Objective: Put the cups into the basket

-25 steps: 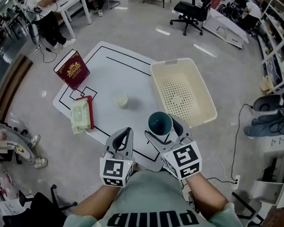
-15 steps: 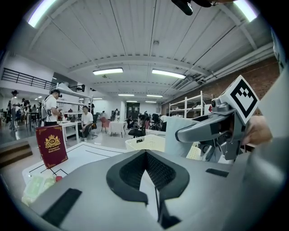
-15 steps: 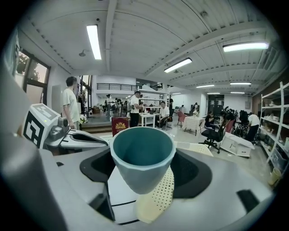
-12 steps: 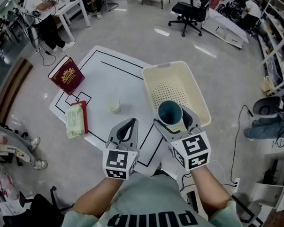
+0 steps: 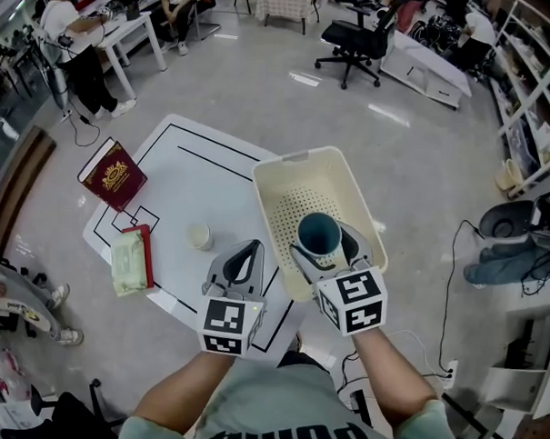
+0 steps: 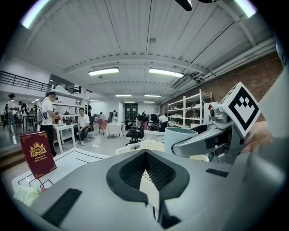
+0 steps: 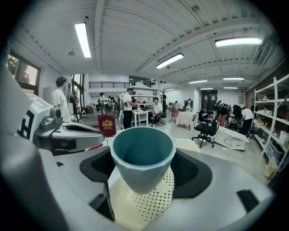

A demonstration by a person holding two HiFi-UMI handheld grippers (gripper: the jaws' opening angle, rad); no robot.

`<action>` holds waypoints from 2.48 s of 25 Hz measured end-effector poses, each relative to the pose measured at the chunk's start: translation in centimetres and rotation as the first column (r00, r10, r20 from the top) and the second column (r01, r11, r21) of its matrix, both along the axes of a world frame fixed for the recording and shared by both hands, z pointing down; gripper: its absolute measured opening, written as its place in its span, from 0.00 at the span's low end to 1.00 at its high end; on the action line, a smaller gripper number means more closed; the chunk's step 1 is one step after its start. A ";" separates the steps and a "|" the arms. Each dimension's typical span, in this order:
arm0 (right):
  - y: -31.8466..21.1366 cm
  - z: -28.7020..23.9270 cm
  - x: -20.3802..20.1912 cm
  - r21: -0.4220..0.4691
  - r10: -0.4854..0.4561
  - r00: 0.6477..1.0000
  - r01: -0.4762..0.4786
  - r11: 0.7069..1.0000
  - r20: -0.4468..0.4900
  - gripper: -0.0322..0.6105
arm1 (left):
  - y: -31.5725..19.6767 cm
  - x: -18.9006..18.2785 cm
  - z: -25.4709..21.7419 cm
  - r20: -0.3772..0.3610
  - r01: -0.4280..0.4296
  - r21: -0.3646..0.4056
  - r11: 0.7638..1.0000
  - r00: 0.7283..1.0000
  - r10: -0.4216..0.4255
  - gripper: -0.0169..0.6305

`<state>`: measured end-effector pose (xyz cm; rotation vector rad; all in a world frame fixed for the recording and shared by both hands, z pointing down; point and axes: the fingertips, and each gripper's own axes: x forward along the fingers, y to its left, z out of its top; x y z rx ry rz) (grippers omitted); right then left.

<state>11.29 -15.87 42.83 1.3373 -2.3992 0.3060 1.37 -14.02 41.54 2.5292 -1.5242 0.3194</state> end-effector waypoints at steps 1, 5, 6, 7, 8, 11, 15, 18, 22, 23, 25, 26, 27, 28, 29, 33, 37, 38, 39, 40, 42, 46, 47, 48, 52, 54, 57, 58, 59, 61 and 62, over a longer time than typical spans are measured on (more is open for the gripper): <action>-0.4 0.4 0.4 -0.008 0.012 1.000 -0.012 1.000 0.000 0.65 | -0.4 0.3 0.0 0.002 -0.001 -0.001 1.000 1.000 0.001 0.03; -1.9 1.8 2.1 -0.033 0.054 0.999 -0.055 0.998 -0.005 0.65 | -1.7 1.3 0.3 0.008 -0.002 -0.008 1.000 1.000 0.002 0.04; -2.3 2.1 2.5 -0.039 0.064 0.998 -0.064 0.997 -0.008 0.65 | -2.0 1.5 0.4 0.010 -0.002 -0.009 1.000 1.000 0.002 0.03; -2.6 2.5 2.7 -0.045 0.073 0.997 -0.073 0.996 -0.011 0.65 | -2.4 1.6 0.5 0.013 -0.003 -0.010 1.000 1.000 0.003 0.03; -2.9 2.9 3.0 -0.051 0.081 0.997 -0.081 0.995 -0.013 0.65 | -2.7 1.7 0.7 0.013 -0.003 -0.013 1.000 1.000 0.003 0.03; -3.6 4.2 3.5 -0.078 0.097 0.995 -0.098 0.992 -0.022 0.65 | -3.5 1.9 1.1 0.011 0.000 -0.029 1.000 1.000 0.001 0.03; -4.3 5.9 4.0 -0.109 0.105 0.994 -0.109 0.988 -0.043 0.65 | -4.4 1.9 1.6 0.009 0.009 -0.040 0.999 1.000 -0.009 0.03; -4.9 7.2 4.2 -0.126 0.110 0.992 -0.116 0.985 -0.055 0.65 | -4.9 1.8 1.9 0.009 0.014 -0.047 0.999 1.000 -0.013 0.03; -5.4 8.5 4.4 -0.161 0.113 0.992 -0.122 0.979 -0.063 0.65 | -5.4 1.8 2.4 0.013 0.015 -0.062 0.998 1.000 -0.014 0.03; -5.5 8.9 4.4 -0.170 0.114 0.991 -0.123 0.978 -0.065 0.65 | -5.5 1.9 2.5 0.014 0.014 -0.063 0.998 1.000 -0.013 0.03; -5.8 9.4 4.4 -0.183 0.115 0.991 -0.126 0.975 -0.068 0.65 | -5.7 2.0 2.5 0.014 0.011 -0.062 0.998 1.000 -0.010 0.03; -6.0 9.5 4.4 -0.187 0.117 0.991 -0.128 0.974 -0.071 0.65 | -5.8 2.0 2.4 0.013 0.010 -0.061 0.998 1.000 -0.009 0.03; -6.3 9.7 4.4 -0.190 0.118 0.990 -0.130 0.973 -0.073 0.65 | -6.0 2.0 2.4 0.012 0.010 -0.060 0.998 1.000 -0.009 0.03; -6.6 9.8 4.3 -0.194 0.118 0.990 -0.131 0.972 -0.076 0.65 | -6.1 2.0 2.3 0.011 0.010 -0.060 0.998 1.000 -0.009 0.03; -6.8 10.1 4.3 -0.199 0.119 0.990 -0.132 0.971 -0.078 0.65 | -6.2 2.0 2.3 0.010 0.010 -0.060 0.998 1.000 -0.009 0.03; -7.8 11.0 4.3 -0.218 0.126 0.988 -0.142 0.966 -0.086 0.65 | -6.8 1.8 2.4 0.008 0.012 -0.061 0.998 1.000 -0.011 0.03; -8.6 11.7 4.2 -0.232 0.132 0.987 -0.151 0.961 -0.095 0.65 | -7.3 1.4 2.4 0.007 0.014 -0.063 0.998 1.000 -0.013 0.03; -8.8 11.9 4.2 -0.235 0.134 0.986 -0.153 0.960 -0.095 0.65 | -7.5 1.3 2.5 0.008 0.014 -0.064 0.998 1.000 -0.014 0.04; -9.0 12.1 4.2 -0.238 0.135 0.986 -0.155 0.959 -0.096 0.65 | -7.7 1.2 2.6 0.010 0.016 -0.064 0.998 1.000 -0.015 0.03; -9.2 12.3 4.2 -0.239 0.137 0.986 -0.156 0.958 -0.097 0.65 | -7.9 1.1 2.7 0.013 0.017 -0.062 0.998 1.000 -0.016 0.03; -9.6 12.7 4.3 -0.242 0.139 0.985 -0.160 0.957 -0.104 0.65 | -8.2 1.0 2.8 0.021 0.019 -0.059 0.998 1.000 -0.018 0.04; -10.0 13.8 4.7 -0.255 0.145 0.982 -0.172 0.951 -0.122 0.65 | -8.7 1.1 3.0 0.023 0.018 -0.064 0.998 1.000 -0.017 0.03; -10.0 14.0 4.7 -0.256 0.146 0.981 -0.175 0.951 -0.125 0.65 | -8.8 1.2 3.1 0.023 0.018 -0.065 0.998 1.000 -0.016 0.03; -10.1 14.3 4.7 -0.257 0.148 0.981 -0.177 0.950 -0.128 0.65 | -8.9 1.2 3.1 0.023 0.017 -0.066 0.998 1.000 -0.015 0.03; -10.3 15.1 4.9 -0.259 0.153 0.977 -0.187 0.947 -0.147 0.65 | -9.2 1.2 3.5 0.022 0.013 -0.070 0.997 1.000 -0.011 0.03; -10.3 15.4 4.8 -0.253 0.153 0.977 -0.188 0.949 -0.150 0.65 | -9.3 1.2 3.6 0.023 0.011 -0.073 0.997 1.000 -0.009 0.03; -10.2 15.5 4.7 -0.237 0.143 0.978 -0.177 0.955 -0.154 0.65 | -9.2 1.3 3.7 0.019 0.009 -0.077 0.997 1.000 -0.007 0.03; -10.2 15.4 4.6 -0.231 0.137 0.978 -0.171 0.958 -0.155 0.65 | -9.2 1.4 3.7 0.017 0.009 -0.077 0.997 1.000 -0.007 0.03; -10.2 15.3 4.6 -0.226 0.133 0.979 -0.166 0.960 -0.155 0.65 | -9.2 1.5 3.6 0.016 0.008 -0.076 0.997 1.000 -0.007 0.03; -10.1 15.3 4.6 -0.222 0.127 0.980 -0.159 0.962 -0.152 0.65 | -9.1 1.5 3.6 0.014 0.005 -0.076 0.997 1.000 -0.004 0.03; -10.0 15.3 4.6 -0.223 0.124 0.981 -0.155 0.962 -0.150 0.65 | -9.0 1.5 3.6 0.012 0.005 -0.079 0.997 1.000 -0.004 0.03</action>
